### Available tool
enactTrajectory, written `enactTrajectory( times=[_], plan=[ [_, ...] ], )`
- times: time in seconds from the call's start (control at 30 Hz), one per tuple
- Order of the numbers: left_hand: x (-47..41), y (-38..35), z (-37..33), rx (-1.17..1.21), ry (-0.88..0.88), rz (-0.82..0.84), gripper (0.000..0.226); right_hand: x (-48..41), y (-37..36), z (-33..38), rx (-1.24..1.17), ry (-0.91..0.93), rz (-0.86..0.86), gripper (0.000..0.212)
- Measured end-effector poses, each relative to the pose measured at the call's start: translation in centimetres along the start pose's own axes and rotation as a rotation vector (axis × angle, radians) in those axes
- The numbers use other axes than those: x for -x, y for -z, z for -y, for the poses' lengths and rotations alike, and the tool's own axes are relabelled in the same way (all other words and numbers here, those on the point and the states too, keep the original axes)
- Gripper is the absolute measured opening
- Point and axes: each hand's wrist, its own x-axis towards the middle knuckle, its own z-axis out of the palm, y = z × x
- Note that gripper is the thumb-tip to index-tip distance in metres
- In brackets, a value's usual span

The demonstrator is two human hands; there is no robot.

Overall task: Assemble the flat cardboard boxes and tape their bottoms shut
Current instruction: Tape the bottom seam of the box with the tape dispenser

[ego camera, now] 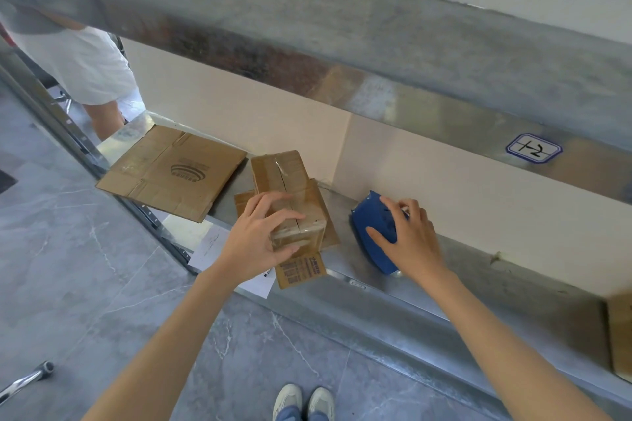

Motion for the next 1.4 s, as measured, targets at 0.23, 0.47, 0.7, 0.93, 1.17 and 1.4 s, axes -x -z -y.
enactTrajectory(
  times=[0.23,0.47,0.7,0.93,1.17,1.4],
  plan=[
    [0.3,0.1,0.6,-0.019,0.017,0.0,0.052,-1.9,1.0,6.8,-0.141,0.452,0.122,0.075],
    [0.7,0.7,1.5,-0.031,0.016,0.035,0.066,-3.2,-1.4,9.1,-0.248,0.473,0.129,0.063],
    [0.9,0.5,1.6,0.042,0.048,0.011,0.057,-3.3,-2.1,8.8,-0.279,0.45,0.127,0.059],
    [1.0,0.2,0.6,0.149,0.165,-0.068,0.049,-2.9,-2.2,10.0,-0.362,0.373,0.106,0.052],
    [0.8,0.0,0.6,0.139,0.184,-0.101,0.045,-3.2,-2.9,10.5,-0.509,0.318,0.023,0.024],
    [0.9,1.0,0.6,0.2,0.202,0.001,0.049,-3.2,-1.5,9.0,-0.564,0.311,0.214,0.03]
  ],
)
